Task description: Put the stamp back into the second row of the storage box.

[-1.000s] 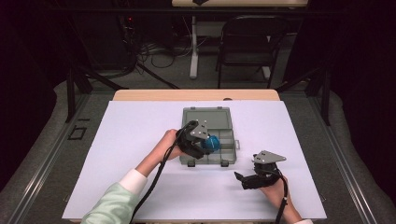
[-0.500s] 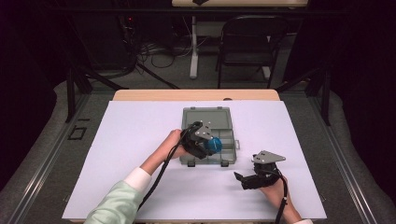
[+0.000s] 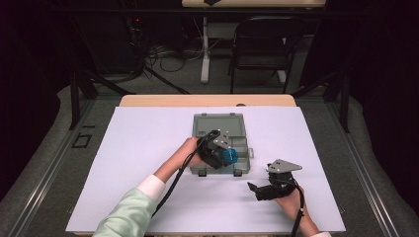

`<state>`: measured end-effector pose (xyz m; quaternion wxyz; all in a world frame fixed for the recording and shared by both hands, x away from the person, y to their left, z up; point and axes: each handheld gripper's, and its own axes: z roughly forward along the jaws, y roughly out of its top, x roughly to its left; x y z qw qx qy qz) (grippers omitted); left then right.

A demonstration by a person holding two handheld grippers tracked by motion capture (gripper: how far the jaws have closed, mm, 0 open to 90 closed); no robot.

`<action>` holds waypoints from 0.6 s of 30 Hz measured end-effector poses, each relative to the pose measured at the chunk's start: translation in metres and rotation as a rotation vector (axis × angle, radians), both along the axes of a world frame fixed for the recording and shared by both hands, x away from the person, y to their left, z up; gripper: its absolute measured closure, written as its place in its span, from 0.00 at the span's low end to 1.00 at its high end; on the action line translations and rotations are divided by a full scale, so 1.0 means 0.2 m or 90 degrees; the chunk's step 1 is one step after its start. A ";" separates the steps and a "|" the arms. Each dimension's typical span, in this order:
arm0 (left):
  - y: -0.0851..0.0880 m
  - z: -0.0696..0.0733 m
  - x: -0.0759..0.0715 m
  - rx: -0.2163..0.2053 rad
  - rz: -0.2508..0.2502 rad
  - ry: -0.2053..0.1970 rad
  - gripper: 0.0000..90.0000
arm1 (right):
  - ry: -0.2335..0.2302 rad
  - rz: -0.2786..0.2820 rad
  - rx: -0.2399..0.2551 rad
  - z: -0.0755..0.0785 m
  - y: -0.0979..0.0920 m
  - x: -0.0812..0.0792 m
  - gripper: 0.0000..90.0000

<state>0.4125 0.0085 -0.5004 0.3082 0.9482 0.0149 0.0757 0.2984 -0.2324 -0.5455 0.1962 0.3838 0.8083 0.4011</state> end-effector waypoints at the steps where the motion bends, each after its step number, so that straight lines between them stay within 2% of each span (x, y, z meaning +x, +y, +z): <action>1: 0.00 0.00 0.00 0.005 0.001 0.001 0.46 | 0.000 0.000 0.000 0.00 0.00 0.00 0.00; 6: -0.02 -0.03 0.01 0.000 -0.001 0.010 0.46 | -0.001 0.001 0.000 0.00 0.00 0.00 0.00; 7: -0.02 -0.03 0.01 0.003 -0.007 0.020 0.45 | -0.001 0.001 0.000 0.00 0.00 0.00 0.00; 11: -0.03 -0.04 0.01 0.008 0.001 0.018 0.45 | 0.001 0.000 0.002 0.00 0.00 0.00 0.00; 18: -0.03 -0.05 0.01 -0.009 -0.001 0.024 0.45 | 0.001 0.002 0.003 0.00 0.00 0.00 0.00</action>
